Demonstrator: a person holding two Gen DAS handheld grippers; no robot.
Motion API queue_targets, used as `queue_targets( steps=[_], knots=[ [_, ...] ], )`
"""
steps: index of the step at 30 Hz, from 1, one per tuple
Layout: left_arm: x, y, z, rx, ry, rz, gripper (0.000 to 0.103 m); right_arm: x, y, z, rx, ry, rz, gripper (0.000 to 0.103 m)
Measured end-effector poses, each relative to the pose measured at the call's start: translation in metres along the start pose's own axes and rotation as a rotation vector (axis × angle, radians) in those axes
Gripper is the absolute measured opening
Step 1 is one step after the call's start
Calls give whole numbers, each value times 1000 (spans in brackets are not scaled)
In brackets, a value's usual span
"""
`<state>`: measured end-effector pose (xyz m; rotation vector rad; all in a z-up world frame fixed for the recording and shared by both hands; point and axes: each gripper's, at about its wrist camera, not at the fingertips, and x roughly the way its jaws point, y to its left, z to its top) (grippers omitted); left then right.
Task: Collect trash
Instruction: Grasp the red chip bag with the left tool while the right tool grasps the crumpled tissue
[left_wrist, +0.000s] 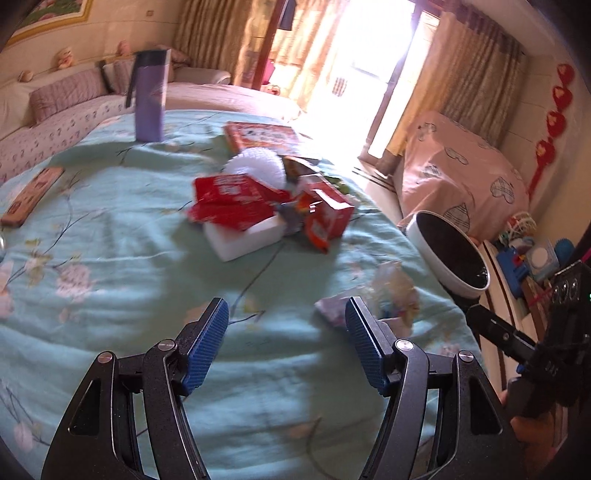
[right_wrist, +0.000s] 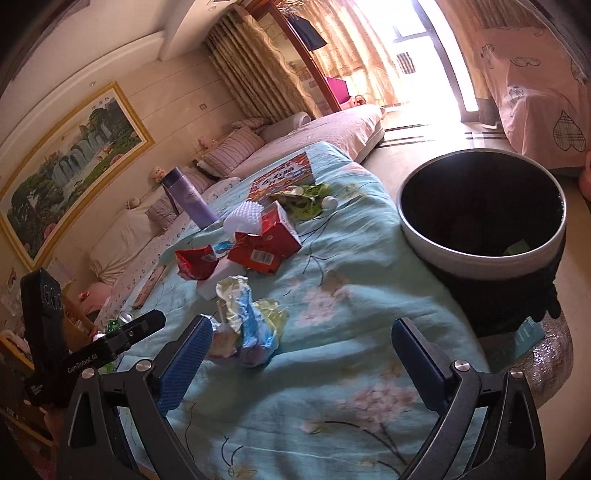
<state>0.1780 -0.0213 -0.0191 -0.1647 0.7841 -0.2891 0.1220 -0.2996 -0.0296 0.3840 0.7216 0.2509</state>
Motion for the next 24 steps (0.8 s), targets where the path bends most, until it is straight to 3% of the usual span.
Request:
queue_targets(
  steps=[9,13,22,23,24],
  knots=[
    [-3,31,-6,-58,0,25,67,32,35,-12,-70,89,39,98],
    [4,31,1,-58,9,33,75,39,35,-9,-46,108,58,94],
    [38,23,45,-59,15,98,76,70,31,-1,-18,165,110,53],
    [43,22,51,-59,14,110,76,71,32,-1,-23,166,108,44],
    [48,21,57,-57,10,116,76,72,32,0,-31,163,101,26]
  ],
)
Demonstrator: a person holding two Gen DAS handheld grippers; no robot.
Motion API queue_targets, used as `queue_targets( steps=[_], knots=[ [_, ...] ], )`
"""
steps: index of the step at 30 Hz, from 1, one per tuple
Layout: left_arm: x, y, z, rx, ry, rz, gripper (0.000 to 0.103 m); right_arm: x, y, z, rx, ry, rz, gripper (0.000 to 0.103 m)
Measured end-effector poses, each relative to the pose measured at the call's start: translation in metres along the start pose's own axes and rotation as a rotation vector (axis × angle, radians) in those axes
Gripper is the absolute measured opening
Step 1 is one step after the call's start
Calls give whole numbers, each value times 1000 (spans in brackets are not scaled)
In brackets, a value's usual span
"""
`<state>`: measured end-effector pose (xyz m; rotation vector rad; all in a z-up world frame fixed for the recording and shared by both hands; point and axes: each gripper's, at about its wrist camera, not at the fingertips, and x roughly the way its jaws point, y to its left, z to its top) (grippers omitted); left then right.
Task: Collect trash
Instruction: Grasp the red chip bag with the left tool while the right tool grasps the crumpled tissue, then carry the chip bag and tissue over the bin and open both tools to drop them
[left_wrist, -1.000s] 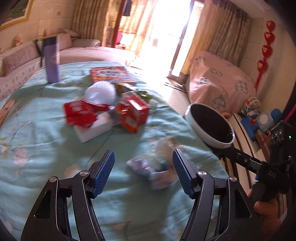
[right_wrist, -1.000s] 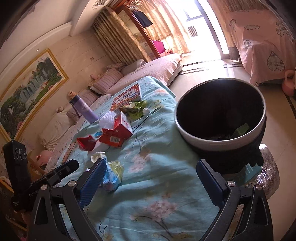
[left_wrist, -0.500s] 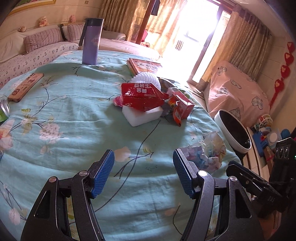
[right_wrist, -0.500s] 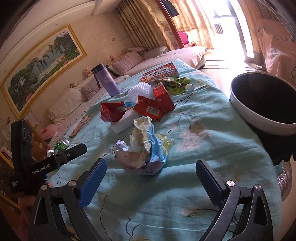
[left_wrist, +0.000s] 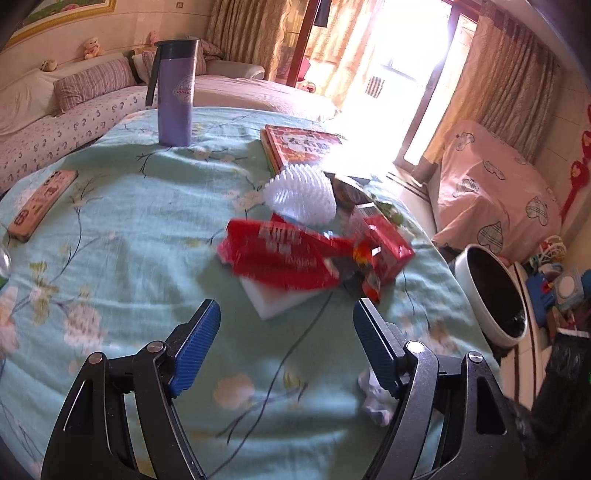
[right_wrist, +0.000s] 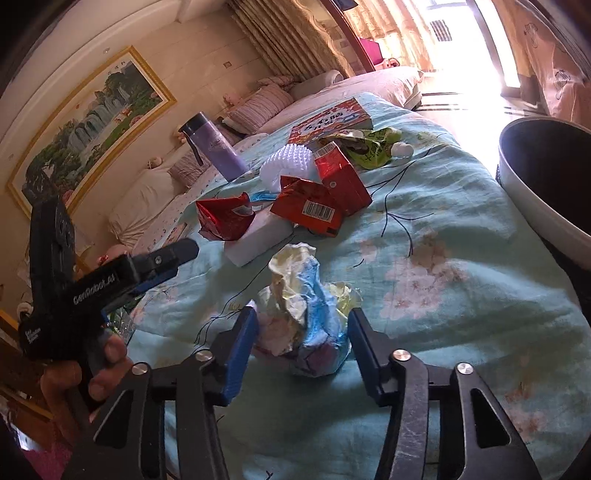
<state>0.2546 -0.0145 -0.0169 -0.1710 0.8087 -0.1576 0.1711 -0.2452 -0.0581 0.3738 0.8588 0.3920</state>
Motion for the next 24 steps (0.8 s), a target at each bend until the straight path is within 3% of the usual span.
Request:
queue_targets(
  steps=[4,5,6,8,9,16,24],
  knots=[
    [23,-1,14,0,7,56,75,-4,-5,4,4,-6,15,19],
    [27,1,14,-6,15,53,61,-7,-7,4,6,-9,17,19],
    [30,3,13,-8,25,43,37,-9,-8,3,7,-11,18,19],
    [36,8,9,-11,54,21,10,-12,-10,4,11,-15,18,19],
    [36,10,7,-12,60,14,7,-14,-11,3,12,-15,21,19],
    [11,20,-14,-13,32,-19,3,-20,-12,3,13,-23,23,18],
    [-23,-2,-38,42,17,-81,3,-45,-18,8,21,-86,-6,18]
  ],
)
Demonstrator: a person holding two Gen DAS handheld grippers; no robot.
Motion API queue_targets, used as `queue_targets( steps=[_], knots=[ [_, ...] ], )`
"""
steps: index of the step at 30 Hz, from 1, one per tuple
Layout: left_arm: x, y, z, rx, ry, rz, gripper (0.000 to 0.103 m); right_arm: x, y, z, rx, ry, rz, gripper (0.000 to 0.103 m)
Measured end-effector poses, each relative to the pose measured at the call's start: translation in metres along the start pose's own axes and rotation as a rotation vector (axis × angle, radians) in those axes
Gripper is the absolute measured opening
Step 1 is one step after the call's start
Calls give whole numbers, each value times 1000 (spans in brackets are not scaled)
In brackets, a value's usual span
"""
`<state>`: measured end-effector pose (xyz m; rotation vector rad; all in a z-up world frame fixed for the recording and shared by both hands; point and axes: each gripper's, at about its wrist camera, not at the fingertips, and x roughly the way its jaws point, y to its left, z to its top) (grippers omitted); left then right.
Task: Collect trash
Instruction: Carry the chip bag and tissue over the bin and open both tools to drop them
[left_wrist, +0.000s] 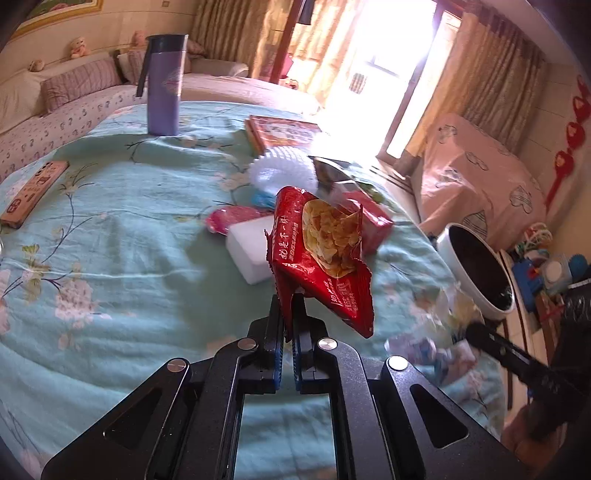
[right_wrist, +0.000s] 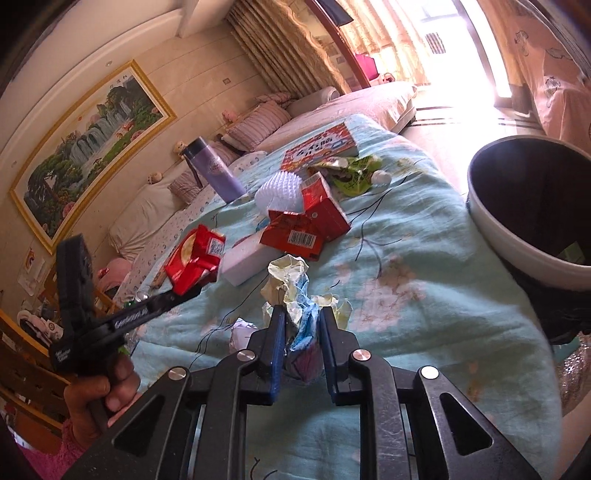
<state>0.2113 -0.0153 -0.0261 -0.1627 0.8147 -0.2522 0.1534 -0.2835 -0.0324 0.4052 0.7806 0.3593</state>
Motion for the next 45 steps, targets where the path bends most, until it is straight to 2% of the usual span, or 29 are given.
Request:
queue_targets(
  steps=[13,20,31,45],
  knots=[
    [-3,-79,-18,150,33,-95,3,-53,-38,10,61,-122,-71,18],
    [7,-116,-20,217,59,-118,3,-72,-61,13,100,-166,-98,18],
    [22,-166,-9,281,70,-157,3,-98,-94,25,134,-228,-145,18],
    [51,-222,9,351,95,-202,3,-110,-133,48,171,-267,-212,18]
  ],
)
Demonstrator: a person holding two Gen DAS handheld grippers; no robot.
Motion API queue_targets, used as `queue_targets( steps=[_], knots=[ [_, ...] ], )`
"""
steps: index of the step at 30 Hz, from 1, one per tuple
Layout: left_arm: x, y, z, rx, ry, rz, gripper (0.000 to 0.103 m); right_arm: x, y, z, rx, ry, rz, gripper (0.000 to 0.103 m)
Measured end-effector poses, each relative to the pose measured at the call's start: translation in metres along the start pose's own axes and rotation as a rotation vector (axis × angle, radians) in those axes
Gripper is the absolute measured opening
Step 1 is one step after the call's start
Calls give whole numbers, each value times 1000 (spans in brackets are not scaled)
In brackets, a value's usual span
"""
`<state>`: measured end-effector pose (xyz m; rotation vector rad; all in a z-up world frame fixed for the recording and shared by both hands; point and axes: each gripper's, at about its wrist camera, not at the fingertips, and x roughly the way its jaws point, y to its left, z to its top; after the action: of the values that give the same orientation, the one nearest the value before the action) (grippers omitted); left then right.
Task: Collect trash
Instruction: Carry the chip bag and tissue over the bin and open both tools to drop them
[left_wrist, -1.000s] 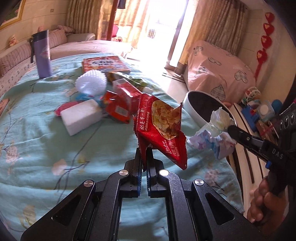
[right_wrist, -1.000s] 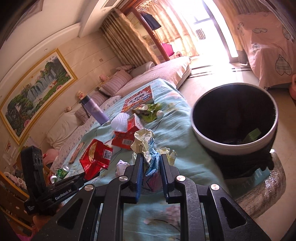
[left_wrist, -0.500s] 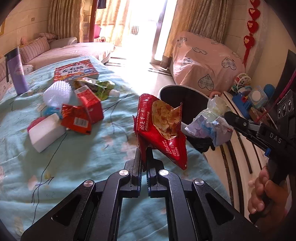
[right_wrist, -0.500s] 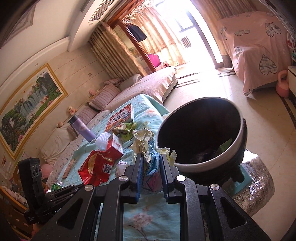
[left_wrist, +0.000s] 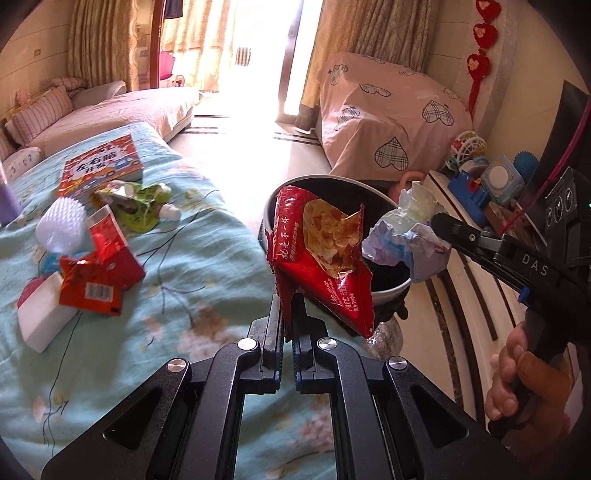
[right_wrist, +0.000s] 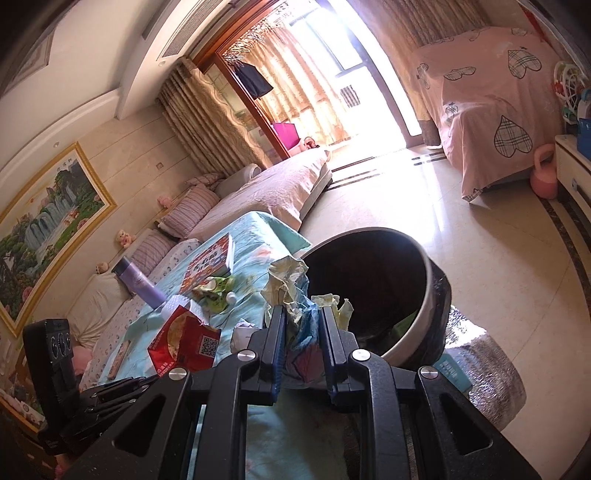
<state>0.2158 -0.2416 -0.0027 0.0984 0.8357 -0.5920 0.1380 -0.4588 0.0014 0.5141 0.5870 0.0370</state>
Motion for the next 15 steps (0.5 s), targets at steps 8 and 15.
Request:
queue_targets(
  steps=[8,15],
  knots=[
    [31,-17,24,50,40,3,3,15,-16,17,-7,6,-36,18],
    [57,-23,36,61,86,-2,3,32,-28,27,-8,35,-65,18]
  ],
)
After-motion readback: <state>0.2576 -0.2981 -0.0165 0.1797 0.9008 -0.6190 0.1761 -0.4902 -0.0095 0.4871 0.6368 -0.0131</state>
